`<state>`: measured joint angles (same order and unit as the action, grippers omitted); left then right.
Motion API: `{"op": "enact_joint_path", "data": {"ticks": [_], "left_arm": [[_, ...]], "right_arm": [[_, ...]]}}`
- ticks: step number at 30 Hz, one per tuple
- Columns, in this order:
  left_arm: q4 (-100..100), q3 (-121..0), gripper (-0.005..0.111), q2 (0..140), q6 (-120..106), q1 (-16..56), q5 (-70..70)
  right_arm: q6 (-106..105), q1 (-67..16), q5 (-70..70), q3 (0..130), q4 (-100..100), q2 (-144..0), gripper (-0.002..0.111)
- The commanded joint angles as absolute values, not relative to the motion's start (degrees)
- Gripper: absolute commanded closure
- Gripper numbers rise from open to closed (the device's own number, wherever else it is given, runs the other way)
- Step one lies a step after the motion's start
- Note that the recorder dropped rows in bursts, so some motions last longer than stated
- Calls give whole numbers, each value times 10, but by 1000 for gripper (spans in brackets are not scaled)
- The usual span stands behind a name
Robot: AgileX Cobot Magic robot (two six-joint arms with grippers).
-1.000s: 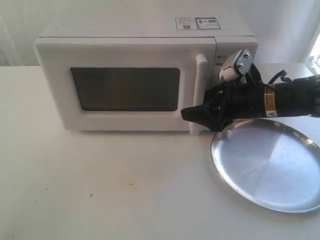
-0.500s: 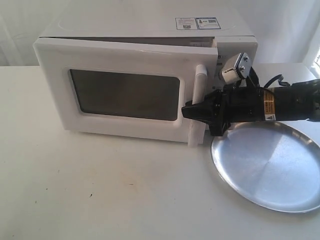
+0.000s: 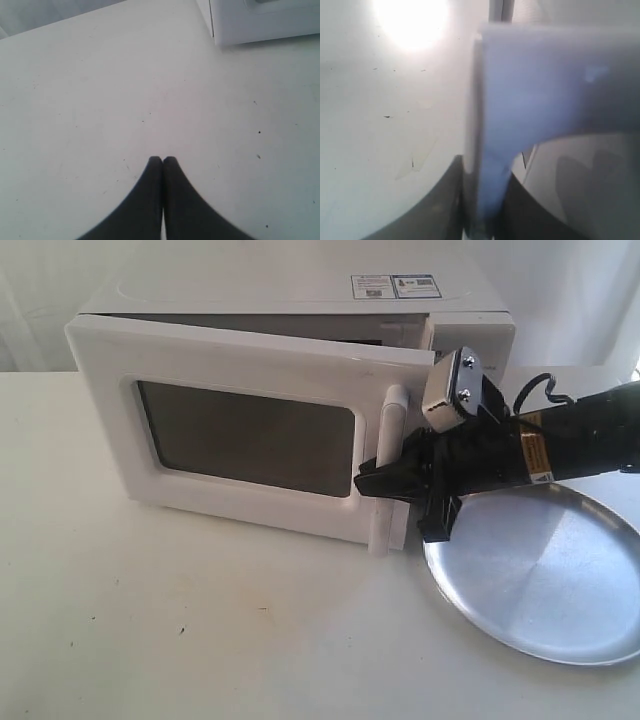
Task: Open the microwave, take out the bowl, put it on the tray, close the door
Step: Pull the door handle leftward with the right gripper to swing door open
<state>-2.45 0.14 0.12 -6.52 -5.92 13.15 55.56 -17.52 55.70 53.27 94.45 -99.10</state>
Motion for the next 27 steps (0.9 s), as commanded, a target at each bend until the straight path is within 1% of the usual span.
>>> {"op": "enact_joint_path", "data": {"ticks": [1,4,6,11,13,15,27], "left_arm": [[-20,0,107,0,-63,-55,133],[-20,0,107,0,-63,-55,133],[-20,0,107,0,-63,-55,133],[-20,0,107,0,-63,-55,133],[-20,0,107,0,-63,-55,133],[-20,0,107,0,-63,-55,133],[-20,0,107,0,-63,-55,133]], "right_arm": [[640,-239,700,546,873,-943,108],[682,-266,700,546,901,-921,108],[688,-278,700,546,917,-910,105],[708,-282,700,546,953,-895,89],[729,-282,700,546,999,-887,83],[760,-281,689,539,999,-879,82],[808,-279,686,526,999,-859,82]]}}
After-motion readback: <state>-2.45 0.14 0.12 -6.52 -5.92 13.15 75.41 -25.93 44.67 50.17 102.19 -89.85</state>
